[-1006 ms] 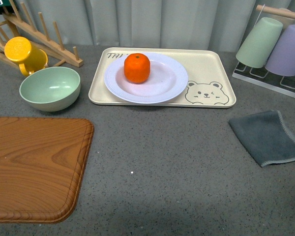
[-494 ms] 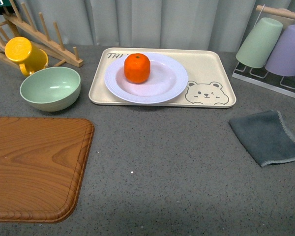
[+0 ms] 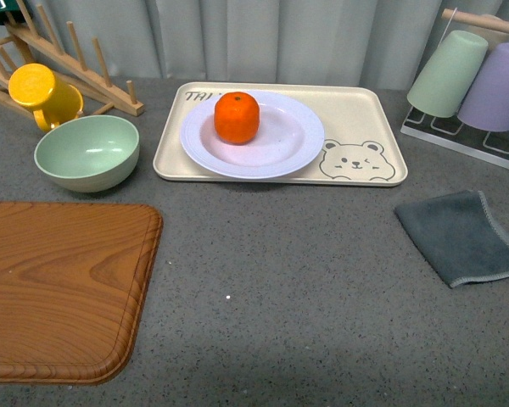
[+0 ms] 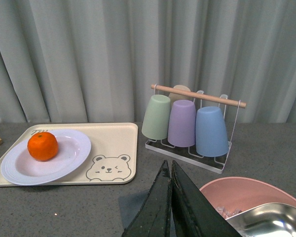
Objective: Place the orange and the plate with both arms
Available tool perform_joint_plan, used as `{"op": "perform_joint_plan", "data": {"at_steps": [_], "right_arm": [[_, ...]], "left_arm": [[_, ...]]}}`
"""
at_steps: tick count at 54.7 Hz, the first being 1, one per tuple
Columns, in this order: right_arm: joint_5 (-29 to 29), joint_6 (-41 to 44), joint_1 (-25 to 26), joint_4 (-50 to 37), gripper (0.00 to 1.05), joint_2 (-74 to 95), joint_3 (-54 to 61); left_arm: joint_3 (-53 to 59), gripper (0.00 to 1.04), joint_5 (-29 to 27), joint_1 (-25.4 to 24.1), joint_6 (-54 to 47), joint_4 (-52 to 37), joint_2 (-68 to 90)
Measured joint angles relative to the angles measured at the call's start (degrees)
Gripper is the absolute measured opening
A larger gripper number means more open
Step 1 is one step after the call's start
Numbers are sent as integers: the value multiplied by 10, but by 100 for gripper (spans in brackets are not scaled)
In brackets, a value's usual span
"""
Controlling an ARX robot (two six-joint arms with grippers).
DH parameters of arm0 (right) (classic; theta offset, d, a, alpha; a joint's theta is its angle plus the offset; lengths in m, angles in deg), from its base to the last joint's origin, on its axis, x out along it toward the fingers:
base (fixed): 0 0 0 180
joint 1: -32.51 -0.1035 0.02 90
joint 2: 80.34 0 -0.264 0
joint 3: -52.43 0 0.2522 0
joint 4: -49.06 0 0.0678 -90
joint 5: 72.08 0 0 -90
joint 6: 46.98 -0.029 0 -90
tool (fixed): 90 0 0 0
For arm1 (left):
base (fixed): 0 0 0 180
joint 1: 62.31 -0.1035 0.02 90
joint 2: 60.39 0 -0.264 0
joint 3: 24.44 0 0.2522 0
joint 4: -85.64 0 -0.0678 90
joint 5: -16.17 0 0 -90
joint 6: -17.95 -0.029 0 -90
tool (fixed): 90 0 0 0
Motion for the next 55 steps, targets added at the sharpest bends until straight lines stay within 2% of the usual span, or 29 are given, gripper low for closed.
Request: {"op": "perform_joint_plan", "data": {"at_steps": [7, 12, 18, 22, 29, 43, 55], "right_arm": [[0, 0, 0, 24, 1, -24, 0], [-2, 1, 0, 116, 1, -96, 0], [-1, 1, 0, 123, 4, -120, 0], [-2, 1, 0, 123, 18, -120, 0], [-2, 2, 0, 123, 52, -120, 0], [-2, 1, 0, 124, 96, -120, 0], [-1, 1, 0, 124, 96, -120, 0]], "left_arm": [[0, 98, 0, 0, 0, 0, 0], [0, 98, 0, 0, 0, 0, 0], [0, 98, 0, 0, 0, 0, 0], [0, 98, 0, 0, 0, 0, 0], [0, 98, 0, 0, 0, 0, 0], [0, 98, 0, 0, 0, 0, 0], [0, 98, 0, 0, 0, 0, 0]]}}
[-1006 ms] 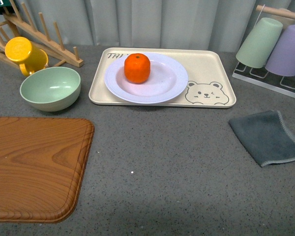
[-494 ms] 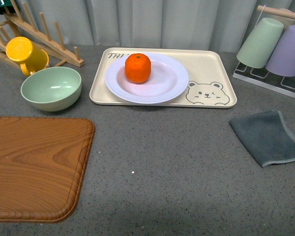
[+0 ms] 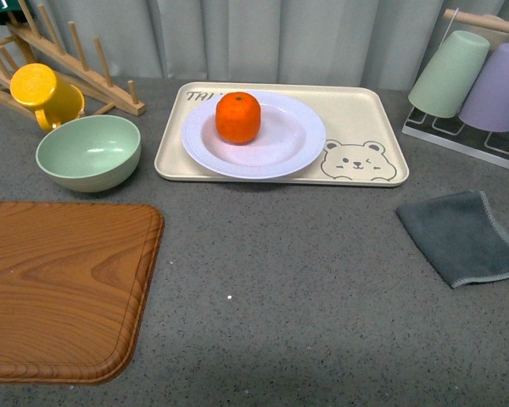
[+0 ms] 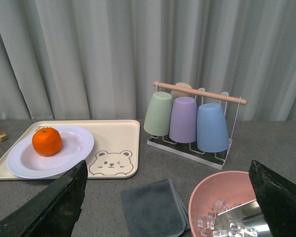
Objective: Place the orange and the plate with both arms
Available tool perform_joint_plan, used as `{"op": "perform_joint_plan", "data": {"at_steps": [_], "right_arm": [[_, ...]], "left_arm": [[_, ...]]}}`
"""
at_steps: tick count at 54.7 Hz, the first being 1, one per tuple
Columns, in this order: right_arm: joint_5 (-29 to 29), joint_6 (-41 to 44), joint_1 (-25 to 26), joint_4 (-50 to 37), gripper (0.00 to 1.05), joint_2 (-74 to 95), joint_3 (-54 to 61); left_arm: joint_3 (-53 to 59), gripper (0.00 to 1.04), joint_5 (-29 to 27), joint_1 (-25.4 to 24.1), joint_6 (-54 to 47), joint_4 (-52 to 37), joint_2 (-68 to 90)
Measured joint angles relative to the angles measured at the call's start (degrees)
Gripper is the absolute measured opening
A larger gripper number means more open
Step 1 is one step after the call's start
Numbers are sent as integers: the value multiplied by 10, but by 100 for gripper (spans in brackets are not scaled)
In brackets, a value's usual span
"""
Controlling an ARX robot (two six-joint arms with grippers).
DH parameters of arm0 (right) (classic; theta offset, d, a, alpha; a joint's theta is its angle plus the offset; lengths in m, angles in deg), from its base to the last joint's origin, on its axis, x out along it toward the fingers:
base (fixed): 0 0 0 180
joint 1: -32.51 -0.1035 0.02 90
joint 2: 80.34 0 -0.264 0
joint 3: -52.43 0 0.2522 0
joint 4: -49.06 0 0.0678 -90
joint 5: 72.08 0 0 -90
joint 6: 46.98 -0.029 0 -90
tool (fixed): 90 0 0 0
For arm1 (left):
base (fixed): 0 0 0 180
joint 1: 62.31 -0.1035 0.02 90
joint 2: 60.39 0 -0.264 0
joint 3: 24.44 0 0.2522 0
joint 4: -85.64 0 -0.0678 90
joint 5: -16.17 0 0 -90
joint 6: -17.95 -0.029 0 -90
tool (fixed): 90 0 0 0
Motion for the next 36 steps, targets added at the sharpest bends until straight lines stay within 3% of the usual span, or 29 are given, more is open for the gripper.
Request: {"op": "perform_joint_plan", "data": {"at_steps": [36], "right_arm": [[0, 0, 0, 0, 96, 0, 0]], "left_arm": [[0, 98, 0, 0, 0, 0, 0]]}}
